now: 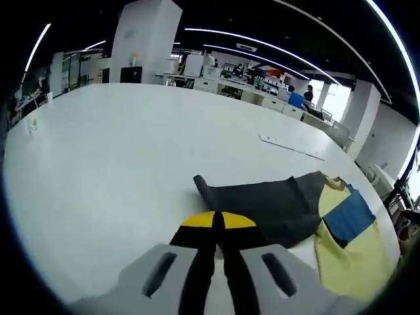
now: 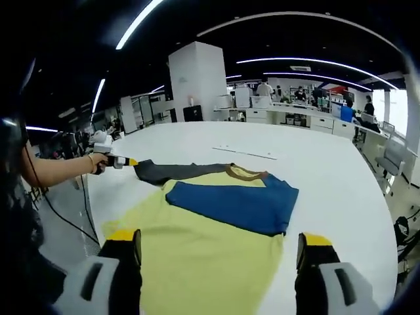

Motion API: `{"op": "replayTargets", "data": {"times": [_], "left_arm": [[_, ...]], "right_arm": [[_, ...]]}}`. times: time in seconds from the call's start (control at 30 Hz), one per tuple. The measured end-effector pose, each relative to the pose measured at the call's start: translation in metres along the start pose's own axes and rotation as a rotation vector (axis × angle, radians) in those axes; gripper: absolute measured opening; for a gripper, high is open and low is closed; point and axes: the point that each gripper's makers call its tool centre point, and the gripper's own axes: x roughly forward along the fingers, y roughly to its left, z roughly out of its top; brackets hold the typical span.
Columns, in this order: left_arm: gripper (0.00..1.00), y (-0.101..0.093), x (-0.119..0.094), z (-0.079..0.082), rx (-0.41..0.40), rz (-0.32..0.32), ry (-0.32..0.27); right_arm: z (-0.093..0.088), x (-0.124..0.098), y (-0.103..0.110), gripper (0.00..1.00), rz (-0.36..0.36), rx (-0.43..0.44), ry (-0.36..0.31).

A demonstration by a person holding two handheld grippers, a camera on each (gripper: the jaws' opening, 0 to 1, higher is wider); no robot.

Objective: Fold the garment on the visible template until the final outline fits inside the template.

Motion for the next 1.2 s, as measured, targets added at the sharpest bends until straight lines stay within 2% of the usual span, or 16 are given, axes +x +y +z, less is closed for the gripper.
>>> {"op": "replayTargets", "data": {"times": [0.1, 0.23, 0.33, 0.5, 0.7, 1.2], "left_arm": [[0.0, -0.012, 0.0, 0.006, -0.043, -0.034, -0.011], [0.0, -0.025, 0.002, 0.013, -0.006, -0.046, 0.0], [0.0, -0.038, 0.004, 0.021, -0.033, -0.089, -0.02], [0.0, -0.058, 0.01, 0.026, -0.01, -0.117, -0.001], [0.0, -0.08, 0.015, 0.037, -0.001, -0.16, -0.016], [0.0, -0.137, 0.023, 0.047, 0.029, -0.28, -0.014]], "right_arm": [[-0.002, 0.001, 0.004, 0.99, 0.021, -0.002, 0.006], [-0.004, 0.003, 0.009, 0.99, 0.039, -0.007, 0.008], [-0.006, 0.004, 0.012, 0.99, 0.051, -0.018, 0.015], [-0.01, 0.005, 0.017, 0.98, 0.072, -0.021, 0.037], [-0.016, 0.006, 0.016, 0.99, 0.075, -0.026, 0.054], [-0.022, 0.001, 0.007, 0.99, 0.042, -0.019, 0.065]]}}
